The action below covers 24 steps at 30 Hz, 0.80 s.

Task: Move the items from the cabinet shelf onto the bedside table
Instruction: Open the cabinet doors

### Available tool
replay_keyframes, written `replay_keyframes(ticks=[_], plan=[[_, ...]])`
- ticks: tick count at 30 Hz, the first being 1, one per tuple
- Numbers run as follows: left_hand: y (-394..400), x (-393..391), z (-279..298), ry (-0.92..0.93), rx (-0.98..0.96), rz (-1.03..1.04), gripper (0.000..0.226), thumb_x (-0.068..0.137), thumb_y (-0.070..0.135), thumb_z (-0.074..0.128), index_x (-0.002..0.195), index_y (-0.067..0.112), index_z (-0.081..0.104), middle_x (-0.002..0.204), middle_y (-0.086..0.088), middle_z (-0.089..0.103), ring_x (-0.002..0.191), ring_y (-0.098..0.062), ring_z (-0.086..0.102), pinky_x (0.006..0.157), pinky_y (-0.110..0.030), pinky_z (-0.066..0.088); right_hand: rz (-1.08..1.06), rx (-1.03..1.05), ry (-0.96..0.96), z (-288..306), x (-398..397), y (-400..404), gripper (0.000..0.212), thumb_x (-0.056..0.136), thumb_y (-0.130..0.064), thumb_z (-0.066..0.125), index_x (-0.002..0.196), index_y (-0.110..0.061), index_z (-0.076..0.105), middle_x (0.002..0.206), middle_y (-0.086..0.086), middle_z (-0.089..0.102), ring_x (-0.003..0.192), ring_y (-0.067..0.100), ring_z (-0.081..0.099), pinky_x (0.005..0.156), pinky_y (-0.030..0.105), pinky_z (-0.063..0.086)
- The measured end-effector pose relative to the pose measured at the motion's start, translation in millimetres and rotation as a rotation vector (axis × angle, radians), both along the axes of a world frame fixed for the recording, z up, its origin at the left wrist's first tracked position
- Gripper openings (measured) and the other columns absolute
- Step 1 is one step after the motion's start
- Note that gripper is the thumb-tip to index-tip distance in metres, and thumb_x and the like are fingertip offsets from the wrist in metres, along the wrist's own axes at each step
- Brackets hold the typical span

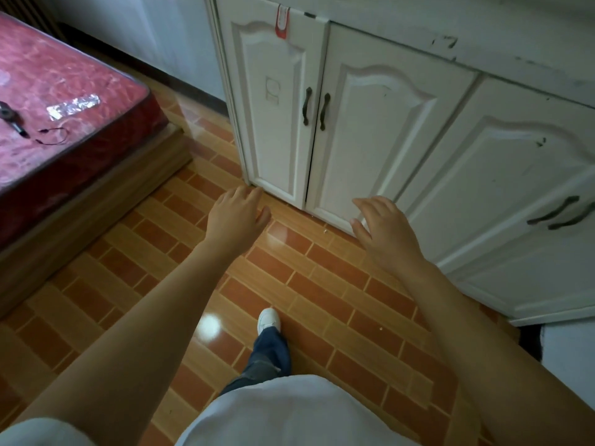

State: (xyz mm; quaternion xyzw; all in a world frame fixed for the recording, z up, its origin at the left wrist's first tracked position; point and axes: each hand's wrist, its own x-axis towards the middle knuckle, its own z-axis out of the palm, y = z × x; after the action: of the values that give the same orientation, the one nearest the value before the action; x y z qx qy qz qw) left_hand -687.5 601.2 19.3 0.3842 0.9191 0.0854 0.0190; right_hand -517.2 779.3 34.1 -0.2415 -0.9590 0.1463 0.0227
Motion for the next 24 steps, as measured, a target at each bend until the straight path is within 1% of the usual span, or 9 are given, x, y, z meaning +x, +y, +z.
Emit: replay_keyframes(ticks=[5,8,10,17,24], plan=[[40.2,-82.4,6.6,-0.008,0.010,-0.031,0.047,0.096,0.037,0.036,0.136,0.014,0.041,0.130,-0.010,0.053,0.120,-0.027,0.048,0.098,-0.037,0.040,-0.006,0.001,-0.001,1.1,-77.8,26.6,0.044,0.098,-0.031,0.035,0.138,-0.012,0.037,0.143,0.005,0.042,0.136,0.021,0.027,0.112,0.035,0.021],[62.4,-116.8,10.8,-0.016,0.019,-0.037,0.046,0.096,0.035,0.037,0.136,0.013,0.042,0.128,-0.011,0.053,0.117,-0.028,0.049,0.096,-0.038,0.041,-0.027,-0.012,0.008,1.3,-110.5,38.7,0.044,0.098,-0.031,0.034,0.138,-0.013,0.037,0.142,0.005,0.042,0.136,0.020,0.028,0.111,0.033,0.022],[76.2,-134.6,12.3,-0.022,0.029,-0.040,0.046,0.097,0.036,0.036,0.136,0.013,0.042,0.128,-0.012,0.053,0.119,-0.028,0.049,0.097,-0.038,0.041,-0.043,-0.028,0.014,2.1,-128.3,48.4,0.044,0.099,-0.031,0.034,0.139,-0.013,0.036,0.143,0.004,0.041,0.136,0.019,0.027,0.111,0.032,0.021],[107.7,-169.3,11.8,-0.029,0.028,-0.014,0.046,0.097,0.038,0.035,0.136,0.014,0.042,0.131,-0.010,0.053,0.123,-0.027,0.046,0.102,-0.038,0.038,-0.064,-0.049,0.064,1.8,-166.3,86.1,0.043,0.098,-0.030,0.036,0.138,-0.012,0.037,0.141,0.005,0.043,0.134,0.019,0.030,0.110,0.030,0.023],[127.3,-176.8,15.2,-0.056,0.070,0.038,0.046,0.097,0.038,0.036,0.136,0.015,0.043,0.132,-0.010,0.052,0.123,-0.026,0.048,0.099,-0.038,0.042,-0.088,-0.132,0.120,-0.1,-175.8,115.7,0.044,0.098,-0.031,0.036,0.139,-0.014,0.036,0.142,0.004,0.042,0.134,0.018,0.030,0.109,0.031,0.025]])
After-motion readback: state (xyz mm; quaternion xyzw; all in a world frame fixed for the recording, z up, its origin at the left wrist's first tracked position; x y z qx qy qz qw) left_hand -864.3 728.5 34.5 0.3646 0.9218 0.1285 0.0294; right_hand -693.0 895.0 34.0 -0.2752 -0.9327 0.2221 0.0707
